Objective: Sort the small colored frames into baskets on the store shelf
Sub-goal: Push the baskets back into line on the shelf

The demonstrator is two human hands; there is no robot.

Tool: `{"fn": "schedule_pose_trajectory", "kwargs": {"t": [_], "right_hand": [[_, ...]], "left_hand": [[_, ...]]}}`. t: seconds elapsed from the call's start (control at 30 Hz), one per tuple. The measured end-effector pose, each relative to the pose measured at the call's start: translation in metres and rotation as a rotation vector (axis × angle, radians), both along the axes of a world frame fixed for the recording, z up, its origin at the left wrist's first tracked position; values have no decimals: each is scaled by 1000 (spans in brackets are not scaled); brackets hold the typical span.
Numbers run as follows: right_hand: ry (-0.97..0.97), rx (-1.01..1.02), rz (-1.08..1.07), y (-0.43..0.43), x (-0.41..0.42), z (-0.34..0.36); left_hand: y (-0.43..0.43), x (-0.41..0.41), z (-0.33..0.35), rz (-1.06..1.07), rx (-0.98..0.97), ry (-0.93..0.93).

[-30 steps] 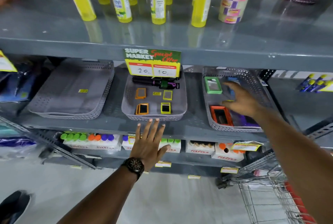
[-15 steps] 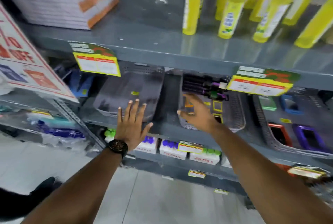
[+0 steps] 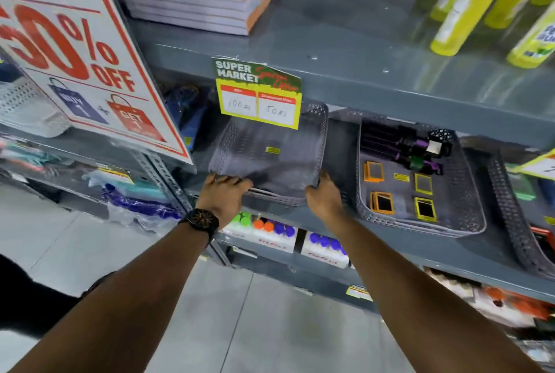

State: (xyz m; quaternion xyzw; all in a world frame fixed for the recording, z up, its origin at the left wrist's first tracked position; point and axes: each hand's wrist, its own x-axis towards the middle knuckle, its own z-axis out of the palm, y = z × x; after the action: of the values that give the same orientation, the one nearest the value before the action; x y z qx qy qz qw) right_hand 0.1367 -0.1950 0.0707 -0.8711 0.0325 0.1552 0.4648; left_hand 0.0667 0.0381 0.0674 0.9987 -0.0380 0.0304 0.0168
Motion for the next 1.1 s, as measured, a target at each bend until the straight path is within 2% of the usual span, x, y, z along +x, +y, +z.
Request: {"fn": "schedule_pose_trajectory", "kwargs": {"t": [0.23, 0.33, 0.47, 0.63, 0.83, 0.9, 1.0, 1.1], "right_hand": [[-25, 24, -9, 2, -10, 2], [-115, -18, 33, -15, -13, 13], [-287, -84, 34, -67, -17, 25], [-428, -252, -72, -163, -18, 32], [-382, -472, -209, -282, -12, 8], [-272, -521, -202, -306, -12, 0], [-94, -380, -188, -319, -9, -7], [-3, -253, -212, -315, -14, -1]], "left_hand": [[5, -1, 3, -57, -57, 61], [-10, -2, 12, -158, -131, -17], [-60, 4, 21, -240, -145, -112], [-146, 24, 25, -251, -204, -110], [-228, 46, 18, -143, -456, -61], [-245, 51, 9, -102, -494, 13], [-261, 55, -6, 14, -614, 180], [-272, 55, -13, 137, -690, 222]]}}
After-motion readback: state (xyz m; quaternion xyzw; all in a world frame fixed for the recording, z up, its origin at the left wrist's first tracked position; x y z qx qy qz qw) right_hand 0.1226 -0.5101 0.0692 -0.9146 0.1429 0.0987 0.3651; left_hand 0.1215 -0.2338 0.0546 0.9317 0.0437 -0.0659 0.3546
